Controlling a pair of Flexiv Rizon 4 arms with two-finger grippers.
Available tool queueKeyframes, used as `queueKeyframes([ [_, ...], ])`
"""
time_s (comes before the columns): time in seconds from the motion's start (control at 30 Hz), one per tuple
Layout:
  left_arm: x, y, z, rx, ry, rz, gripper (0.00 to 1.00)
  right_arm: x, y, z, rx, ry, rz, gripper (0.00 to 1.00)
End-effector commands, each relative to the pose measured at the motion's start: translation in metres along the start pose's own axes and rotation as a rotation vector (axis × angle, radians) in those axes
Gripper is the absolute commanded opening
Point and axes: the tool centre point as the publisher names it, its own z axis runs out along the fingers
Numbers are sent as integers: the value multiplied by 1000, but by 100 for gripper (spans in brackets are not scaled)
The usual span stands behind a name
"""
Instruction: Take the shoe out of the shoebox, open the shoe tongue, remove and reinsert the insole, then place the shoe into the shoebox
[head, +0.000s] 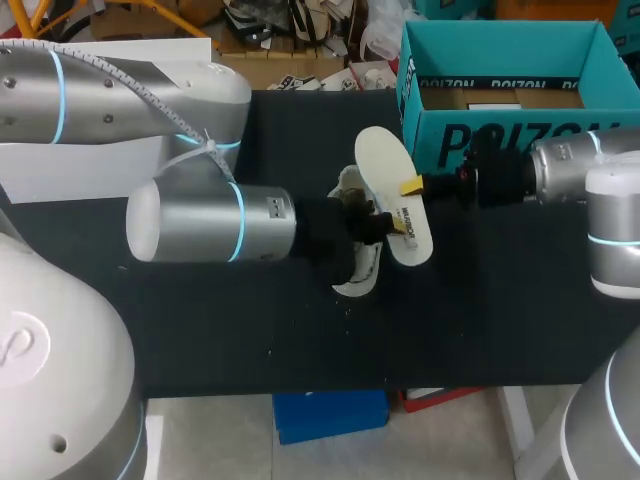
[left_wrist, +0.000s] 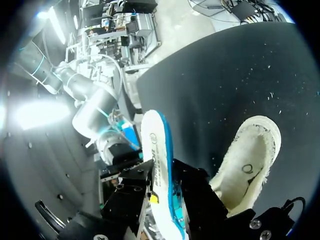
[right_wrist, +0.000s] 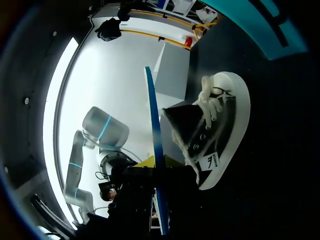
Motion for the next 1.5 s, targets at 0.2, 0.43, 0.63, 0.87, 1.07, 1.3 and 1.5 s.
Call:
queueKeyframes([
  [0.2,4,-9,-4,17,-51,-35,100,3,-3,0,0,-14,2,0],
  [0.43,7,-21,-28,32,135,-70,100,7,-4,2,8,-23,-4,0],
  [0.63,12,-28,-52,31,379,-92,100,11,-6,4,15,-28,-10,0],
  [0.87,16,-20,-75,-49,530,-234,100,15,-8,7,19,-27,-21,0],
  [1.07,17,-17,-81,-110,535,-288,100,18,-11,6,17,-31,-27,0],
  [1.3,17,-17,-81,-110,535,-288,100,22,-13,4,19,-41,-28,0],
  [1.5,14,-14,-80,-128,514,-302,100,26,-15,4,16,-47,-31,0],
])
